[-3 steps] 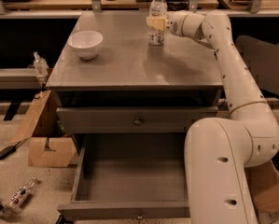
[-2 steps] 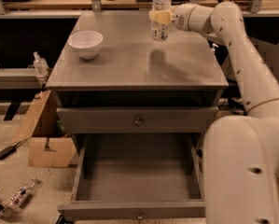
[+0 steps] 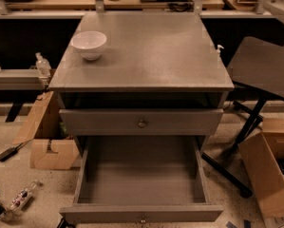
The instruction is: Place blue plastic bottle into middle drawer
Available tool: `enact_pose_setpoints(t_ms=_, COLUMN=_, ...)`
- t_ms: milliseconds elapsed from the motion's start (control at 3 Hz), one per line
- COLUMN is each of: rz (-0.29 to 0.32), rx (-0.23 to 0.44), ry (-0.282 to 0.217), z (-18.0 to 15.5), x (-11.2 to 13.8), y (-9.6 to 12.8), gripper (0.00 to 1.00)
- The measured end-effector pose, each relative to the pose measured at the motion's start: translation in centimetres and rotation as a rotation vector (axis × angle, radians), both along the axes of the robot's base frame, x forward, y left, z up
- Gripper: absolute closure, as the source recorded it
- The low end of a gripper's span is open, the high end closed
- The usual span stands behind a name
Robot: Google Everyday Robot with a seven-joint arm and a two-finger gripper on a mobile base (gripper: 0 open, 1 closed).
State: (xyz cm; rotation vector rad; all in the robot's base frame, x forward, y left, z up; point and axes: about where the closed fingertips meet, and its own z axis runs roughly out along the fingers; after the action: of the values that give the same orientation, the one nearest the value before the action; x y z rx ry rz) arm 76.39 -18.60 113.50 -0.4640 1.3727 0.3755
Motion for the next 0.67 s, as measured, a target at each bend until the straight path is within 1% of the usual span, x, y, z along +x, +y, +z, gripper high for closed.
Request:
enact_pose_setpoints(t_ms=333, rz=-0.005, rx=0.010, ry=-0.017, z=0.9, x=-6.2, y=0.6, gripper=1.00)
enact_pose_setpoints(t_ms=667, rz=0.080, rx=-0.023, ry=0.071, z=-5.4, x=-11.3, y=2.6, gripper=1.00)
